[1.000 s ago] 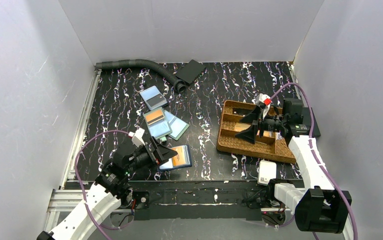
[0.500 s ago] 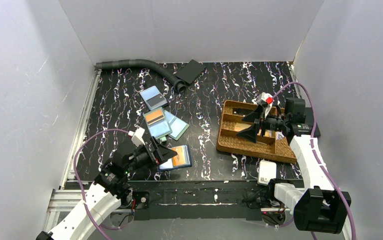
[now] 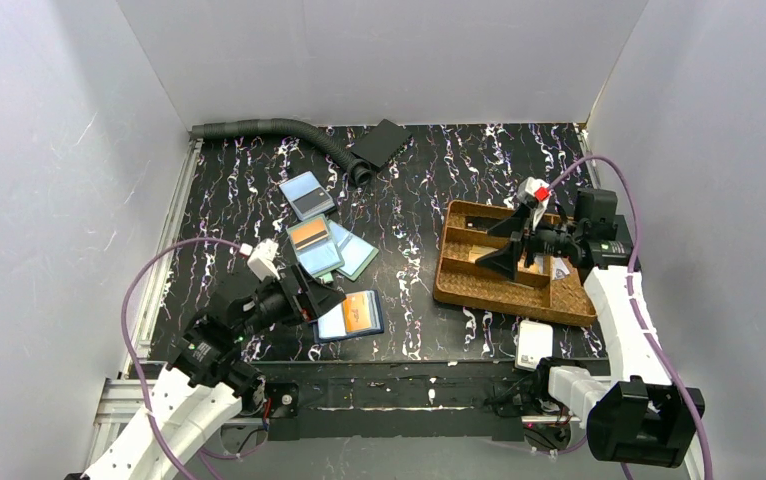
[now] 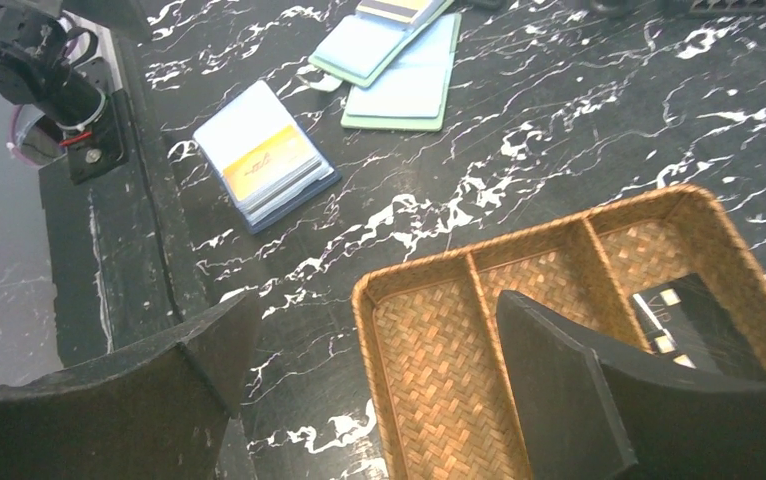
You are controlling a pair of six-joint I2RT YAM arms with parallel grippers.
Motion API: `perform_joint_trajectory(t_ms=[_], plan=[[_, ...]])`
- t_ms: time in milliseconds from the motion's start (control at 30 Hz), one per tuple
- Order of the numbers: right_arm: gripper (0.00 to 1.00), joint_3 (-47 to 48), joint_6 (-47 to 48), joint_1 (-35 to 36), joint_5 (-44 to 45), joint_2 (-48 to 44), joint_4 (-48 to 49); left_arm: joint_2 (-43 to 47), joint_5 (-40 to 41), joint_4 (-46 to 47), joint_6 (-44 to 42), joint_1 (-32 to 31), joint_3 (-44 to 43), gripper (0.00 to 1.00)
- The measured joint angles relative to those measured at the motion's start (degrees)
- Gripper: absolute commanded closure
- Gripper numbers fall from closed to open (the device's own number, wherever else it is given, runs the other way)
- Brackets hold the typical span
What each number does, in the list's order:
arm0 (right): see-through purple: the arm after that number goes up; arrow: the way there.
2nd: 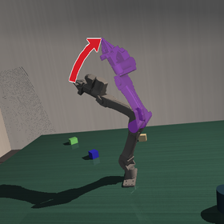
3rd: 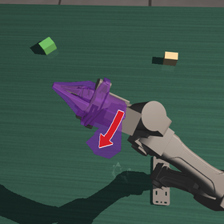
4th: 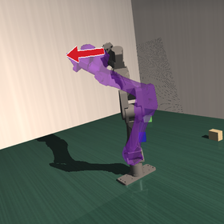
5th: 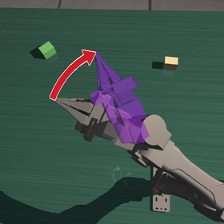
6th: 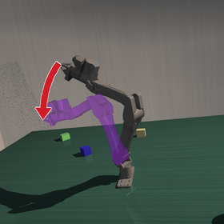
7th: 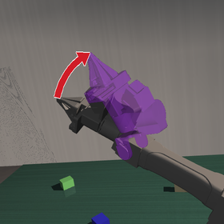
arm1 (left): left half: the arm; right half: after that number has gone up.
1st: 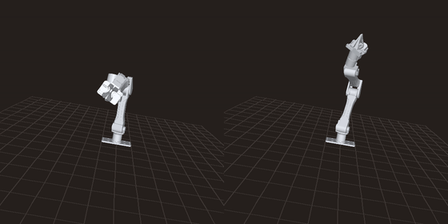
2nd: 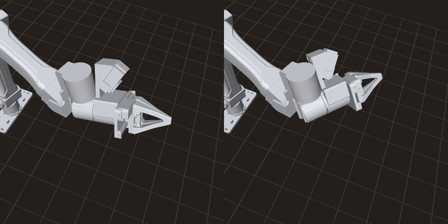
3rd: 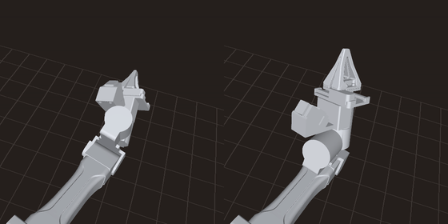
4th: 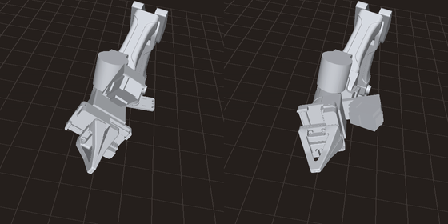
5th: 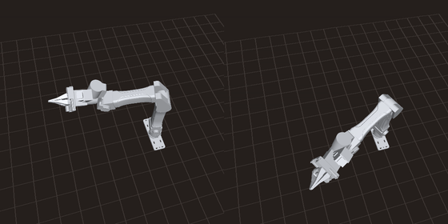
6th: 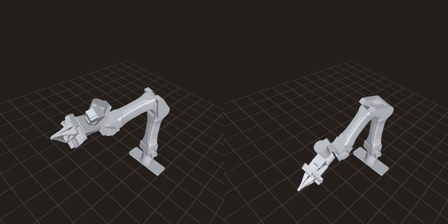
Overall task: Take the credit cards out of the card holder
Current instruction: Reset both arms
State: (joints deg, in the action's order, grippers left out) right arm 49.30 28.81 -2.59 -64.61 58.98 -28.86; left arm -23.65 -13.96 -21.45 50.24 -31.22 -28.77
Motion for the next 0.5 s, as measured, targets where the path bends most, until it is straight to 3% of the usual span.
perform_joint_trajectory(t_ms=[233,500], plan=[[0.02,11.5,-1.5,-0.1,9.1,1.6,-5.6,-5.0,7.3,-11.0,-9.4,0.0,-13.8,0.02],[0.02,27.3,-11.8,-0.4,26.6,6.6,-9.0,-13.4,17.5,-17.0,-20.6,1.4,-31.6,0.02]])
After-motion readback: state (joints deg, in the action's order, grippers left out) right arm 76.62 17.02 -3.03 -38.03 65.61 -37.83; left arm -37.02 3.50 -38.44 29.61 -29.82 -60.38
